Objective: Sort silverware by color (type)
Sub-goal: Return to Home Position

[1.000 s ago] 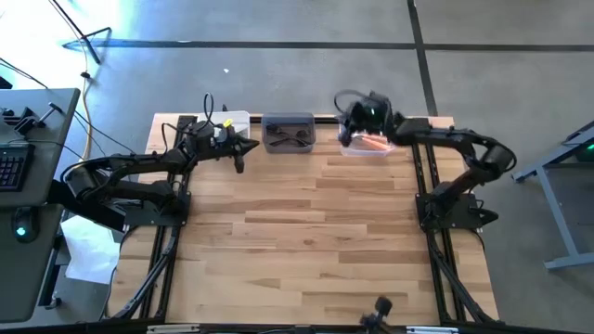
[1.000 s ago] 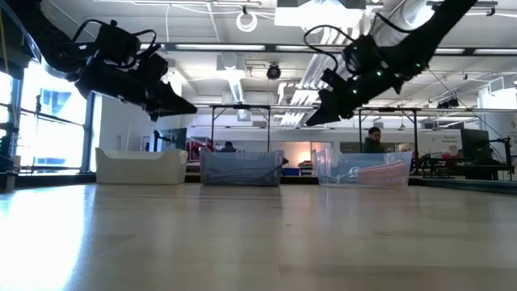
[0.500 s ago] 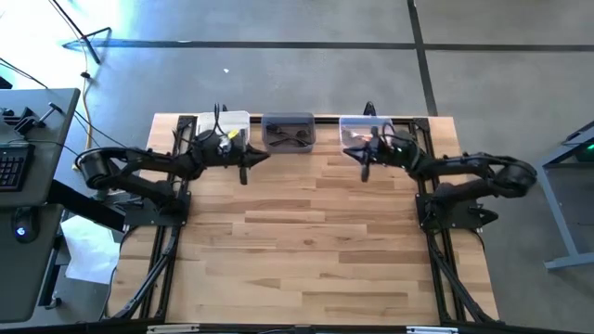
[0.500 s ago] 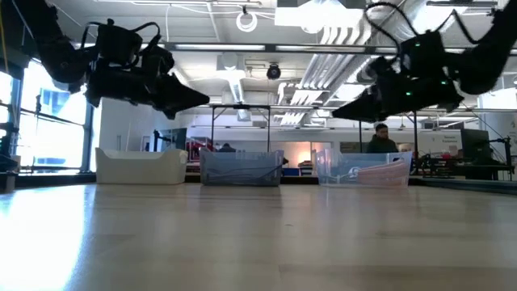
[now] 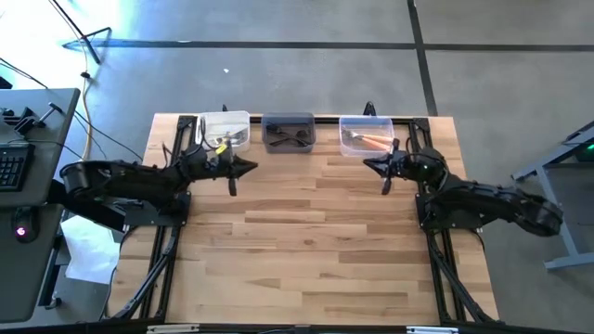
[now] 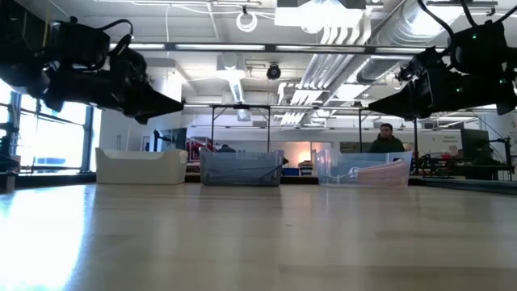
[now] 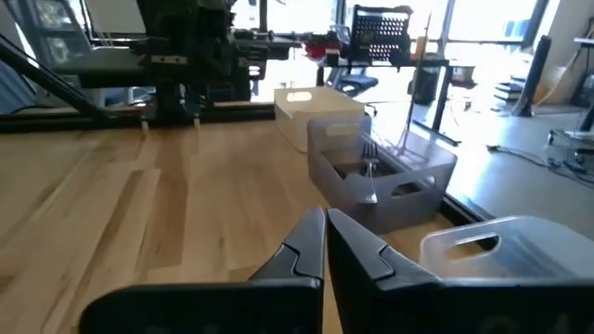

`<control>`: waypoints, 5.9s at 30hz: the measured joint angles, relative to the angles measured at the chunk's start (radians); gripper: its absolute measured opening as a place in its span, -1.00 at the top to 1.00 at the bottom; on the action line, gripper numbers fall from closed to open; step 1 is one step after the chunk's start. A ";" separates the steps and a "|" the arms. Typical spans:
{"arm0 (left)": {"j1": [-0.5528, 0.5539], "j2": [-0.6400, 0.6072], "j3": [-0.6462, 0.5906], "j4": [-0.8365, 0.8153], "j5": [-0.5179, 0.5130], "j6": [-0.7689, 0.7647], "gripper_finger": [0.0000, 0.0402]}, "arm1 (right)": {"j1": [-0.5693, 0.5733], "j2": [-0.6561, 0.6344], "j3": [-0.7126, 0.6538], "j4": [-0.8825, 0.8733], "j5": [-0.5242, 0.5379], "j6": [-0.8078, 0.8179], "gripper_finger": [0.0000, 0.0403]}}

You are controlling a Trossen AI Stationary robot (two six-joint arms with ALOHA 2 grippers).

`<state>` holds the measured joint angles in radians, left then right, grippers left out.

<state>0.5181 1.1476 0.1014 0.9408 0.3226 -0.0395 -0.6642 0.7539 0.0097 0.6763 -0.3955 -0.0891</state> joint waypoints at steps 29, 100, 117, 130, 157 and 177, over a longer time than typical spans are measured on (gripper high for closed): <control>-0.008 -0.858 -0.091 -0.671 -0.292 -0.016 1.00 | 0.016 -0.579 -0.001 -0.307 0.242 0.020 1.00; -0.009 -1.121 -0.089 -0.929 -0.358 -0.080 1.00 | 0.354 -0.715 -0.001 -0.647 0.474 0.010 1.00; -0.008 -1.121 -0.089 -0.929 -0.360 -0.080 1.00 | 0.354 -0.715 -0.001 -0.647 0.473 0.010 1.00; -0.008 -1.121 -0.089 -0.929 -0.360 -0.081 1.00 | 0.354 -0.715 -0.001 -0.647 0.473 0.010 1.00; -0.008 -1.121 -0.089 -0.929 -0.360 -0.081 1.00 | 0.355 -0.715 -0.002 -0.647 0.473 0.010 1.00; -0.008 -1.121 -0.089 -0.929 -0.360 -0.081 1.00 | 0.354 -0.715 -0.002 -0.647 0.473 0.010 1.00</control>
<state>0.5098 0.0261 0.0128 0.0118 -0.0372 -0.1204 -0.3099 0.0387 0.0082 0.0292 0.0772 -0.0792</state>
